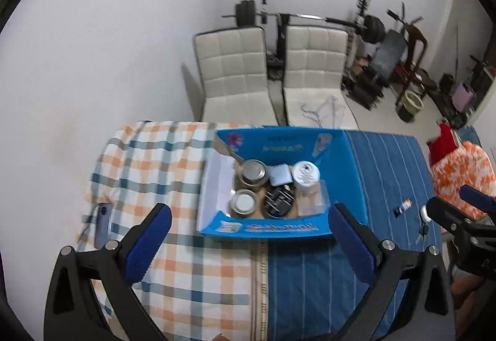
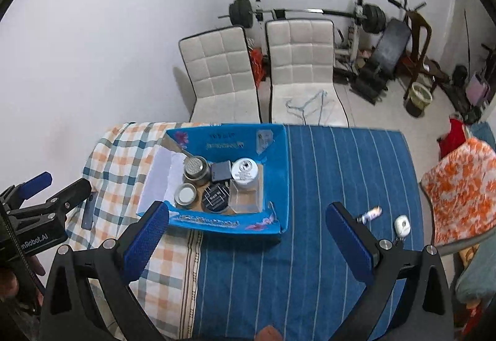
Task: Organize rigid objects
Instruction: 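Withdraw both grippers from the box back over the table, then grasp the perfume vial with left gripper while right gripper grasps the white key fob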
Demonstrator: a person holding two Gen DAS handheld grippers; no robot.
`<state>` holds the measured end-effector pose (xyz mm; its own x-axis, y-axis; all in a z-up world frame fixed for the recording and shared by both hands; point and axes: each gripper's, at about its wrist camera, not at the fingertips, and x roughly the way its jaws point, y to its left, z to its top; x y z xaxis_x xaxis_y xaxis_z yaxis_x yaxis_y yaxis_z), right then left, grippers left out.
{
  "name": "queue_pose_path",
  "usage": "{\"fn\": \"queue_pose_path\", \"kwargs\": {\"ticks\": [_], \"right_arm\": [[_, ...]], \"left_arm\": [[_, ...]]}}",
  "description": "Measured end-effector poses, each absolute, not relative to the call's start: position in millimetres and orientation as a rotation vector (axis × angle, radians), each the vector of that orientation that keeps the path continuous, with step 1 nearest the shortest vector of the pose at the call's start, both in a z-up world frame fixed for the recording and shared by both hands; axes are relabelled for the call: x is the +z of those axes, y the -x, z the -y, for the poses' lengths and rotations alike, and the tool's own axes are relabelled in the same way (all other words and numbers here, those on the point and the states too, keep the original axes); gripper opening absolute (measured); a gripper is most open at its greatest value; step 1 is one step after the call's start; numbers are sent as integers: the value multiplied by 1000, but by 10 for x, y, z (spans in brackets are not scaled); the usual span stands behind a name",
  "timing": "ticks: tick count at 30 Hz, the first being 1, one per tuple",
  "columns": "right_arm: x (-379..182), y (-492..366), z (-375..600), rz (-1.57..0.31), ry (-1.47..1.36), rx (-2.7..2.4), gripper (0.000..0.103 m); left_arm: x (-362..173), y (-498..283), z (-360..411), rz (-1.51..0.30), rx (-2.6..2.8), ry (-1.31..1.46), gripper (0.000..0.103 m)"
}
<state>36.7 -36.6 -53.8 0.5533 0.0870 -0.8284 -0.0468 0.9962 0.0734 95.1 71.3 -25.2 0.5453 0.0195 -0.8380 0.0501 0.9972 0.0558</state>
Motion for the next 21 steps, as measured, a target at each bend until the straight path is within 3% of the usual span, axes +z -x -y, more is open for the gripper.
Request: {"fn": "queue_pose_path", "kwargs": {"ticks": [12, 20, 21], "right_arm": [[-1191, -384, 2325, -1092, -281, -263, 103], [-2078, -568, 3923, -1206, -361, -456, 103], [-2196, -612, 4059, -1221, -375, -445, 103]], "left_arm": [[-960, -1406, 1077, -1081, -352, -237, 103], [-2022, -1832, 2650, -1193, -545, -475, 103], [-2161, -1862, 2788, -1207, -565, -505, 98]]}}
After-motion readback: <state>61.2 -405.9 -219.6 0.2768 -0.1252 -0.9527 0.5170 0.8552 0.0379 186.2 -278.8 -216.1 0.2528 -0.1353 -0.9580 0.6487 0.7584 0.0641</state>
